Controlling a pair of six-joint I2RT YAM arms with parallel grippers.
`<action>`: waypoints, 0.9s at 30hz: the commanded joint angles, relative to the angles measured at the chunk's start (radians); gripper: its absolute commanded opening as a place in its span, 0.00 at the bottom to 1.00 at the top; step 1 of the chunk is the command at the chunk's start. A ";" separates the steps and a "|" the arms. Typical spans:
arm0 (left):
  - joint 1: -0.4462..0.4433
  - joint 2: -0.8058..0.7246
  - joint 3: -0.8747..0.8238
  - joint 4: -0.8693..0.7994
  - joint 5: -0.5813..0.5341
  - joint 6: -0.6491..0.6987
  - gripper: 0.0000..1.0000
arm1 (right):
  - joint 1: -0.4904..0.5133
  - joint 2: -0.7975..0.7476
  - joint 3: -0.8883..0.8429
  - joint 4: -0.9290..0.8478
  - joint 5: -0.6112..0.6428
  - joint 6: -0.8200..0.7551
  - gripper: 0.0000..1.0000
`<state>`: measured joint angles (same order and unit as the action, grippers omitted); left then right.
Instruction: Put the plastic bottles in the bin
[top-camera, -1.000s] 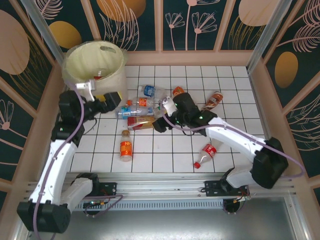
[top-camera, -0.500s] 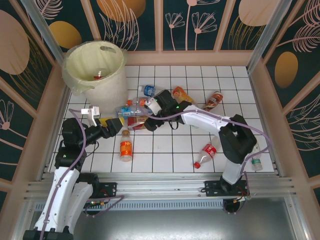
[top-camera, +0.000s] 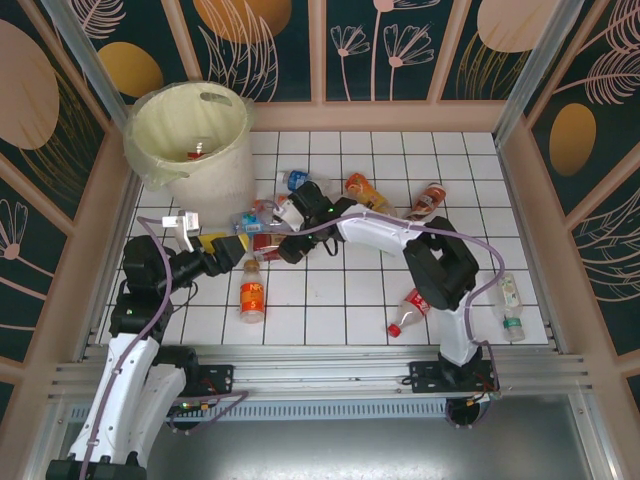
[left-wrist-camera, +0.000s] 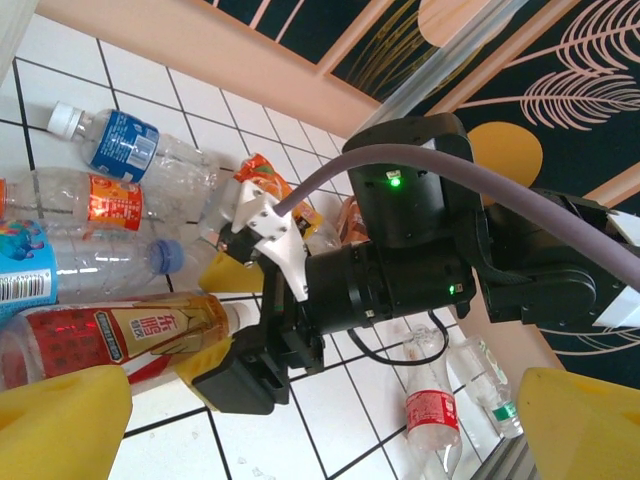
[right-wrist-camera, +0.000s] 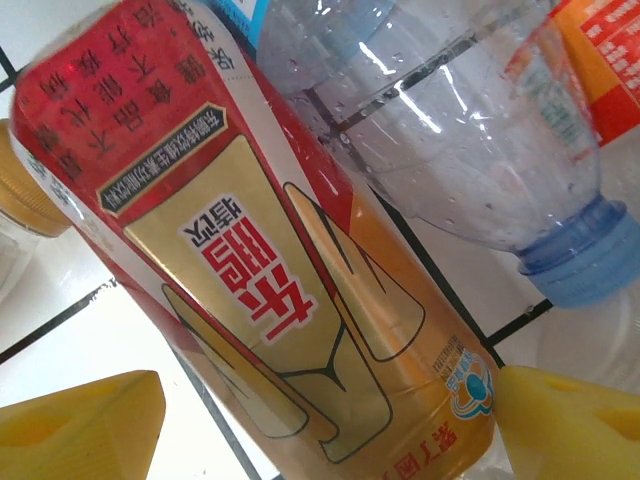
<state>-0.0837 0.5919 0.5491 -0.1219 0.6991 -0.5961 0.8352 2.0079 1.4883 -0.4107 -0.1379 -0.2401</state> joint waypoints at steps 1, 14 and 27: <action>0.002 0.000 -0.009 0.028 0.010 -0.004 0.99 | 0.022 0.048 0.040 -0.052 0.021 -0.034 0.87; 0.002 0.002 -0.010 0.024 -0.003 -0.007 0.99 | 0.055 0.089 0.051 -0.043 0.066 -0.042 0.91; 0.002 0.010 -0.011 0.022 -0.015 -0.011 0.99 | 0.062 0.110 0.063 -0.010 0.060 -0.044 0.73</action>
<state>-0.0837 0.5968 0.5484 -0.1219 0.6945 -0.5968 0.8902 2.1132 1.5314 -0.4252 -0.0830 -0.2760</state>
